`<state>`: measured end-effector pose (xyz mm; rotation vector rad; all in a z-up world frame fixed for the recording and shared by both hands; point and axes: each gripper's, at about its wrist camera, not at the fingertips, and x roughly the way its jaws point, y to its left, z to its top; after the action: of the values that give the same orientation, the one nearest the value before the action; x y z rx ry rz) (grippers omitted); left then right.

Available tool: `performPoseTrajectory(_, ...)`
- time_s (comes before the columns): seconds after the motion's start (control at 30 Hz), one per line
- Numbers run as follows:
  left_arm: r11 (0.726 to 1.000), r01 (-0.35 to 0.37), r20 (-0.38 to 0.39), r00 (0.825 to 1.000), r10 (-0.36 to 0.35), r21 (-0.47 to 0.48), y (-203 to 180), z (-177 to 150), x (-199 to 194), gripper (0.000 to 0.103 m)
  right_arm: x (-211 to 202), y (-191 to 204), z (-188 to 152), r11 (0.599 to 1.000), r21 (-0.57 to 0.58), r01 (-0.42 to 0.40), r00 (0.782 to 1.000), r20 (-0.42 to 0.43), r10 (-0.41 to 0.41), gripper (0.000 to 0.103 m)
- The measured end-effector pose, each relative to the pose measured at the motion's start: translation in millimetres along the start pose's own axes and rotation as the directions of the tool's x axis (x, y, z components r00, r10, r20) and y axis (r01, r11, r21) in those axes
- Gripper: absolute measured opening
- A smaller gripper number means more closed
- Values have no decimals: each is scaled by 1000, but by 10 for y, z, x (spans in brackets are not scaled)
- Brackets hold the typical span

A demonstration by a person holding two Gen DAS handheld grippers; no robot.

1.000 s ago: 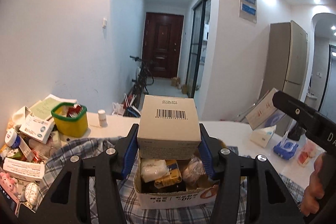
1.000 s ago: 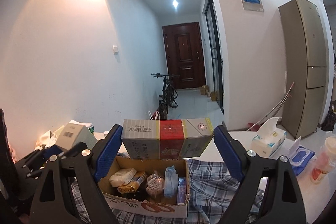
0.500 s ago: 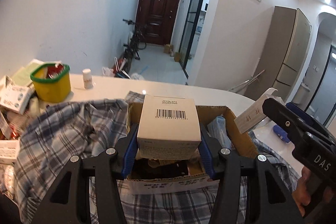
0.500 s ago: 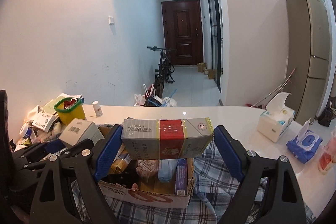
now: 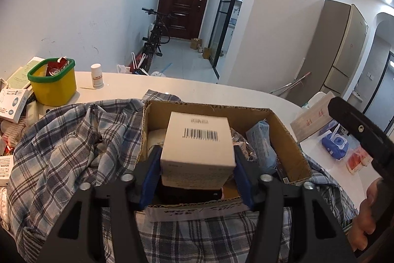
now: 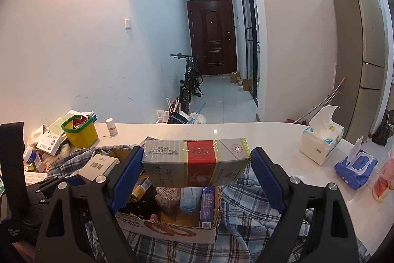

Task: Organize objects
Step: 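Carry the white barcode box with the left gripper while the right gripper carries the carton over the box, then lower the white barcode box and the carton into the cardboard box and open both grippers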

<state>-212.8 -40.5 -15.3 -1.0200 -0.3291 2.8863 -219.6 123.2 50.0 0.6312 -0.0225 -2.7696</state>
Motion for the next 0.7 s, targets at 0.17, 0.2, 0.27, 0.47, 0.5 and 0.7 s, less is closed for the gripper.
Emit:
performPoseTrajectory(0.17, 998, -49, 38, 998, 50, -32, 77, 19, -60, 90, -2, -21, 4, 1000, 3, 4, 1000, 0, -4, 87)
performPoseTrajectory(0.2, 998, -45, 46, 998, 47, -49, 110, 27, -90, 90, -4, -32, 8, 1000, 5, 4, 1000, 0, -4, 87)
performPoseTrajectory(0.27, 995, -37, 59, 997, 42, -89, 184, 34, -137, 90, -8, -38, 13, 1000, 8, 4, 1000, 2, -4, 87)
performPoseTrajectory(0.47, 990, -43, 95, 994, 56, -131, 278, 57, -266, 90, 6, 2, 3, 1000, 19, -23, 1000, -4, 23, 87)
performPoseTrajectory(0.5, 990, -58, 111, 991, 72, -126, 271, 57, -306, 90, 18, 10, -1, 999, 25, -31, 999, -9, 32, 87)
performPoseTrajectory(0.7, 966, -240, 182, 950, 253, -92, 238, 49, -393, 90, 137, 134, -55, 998, 33, -46, 998, -40, 48, 87)
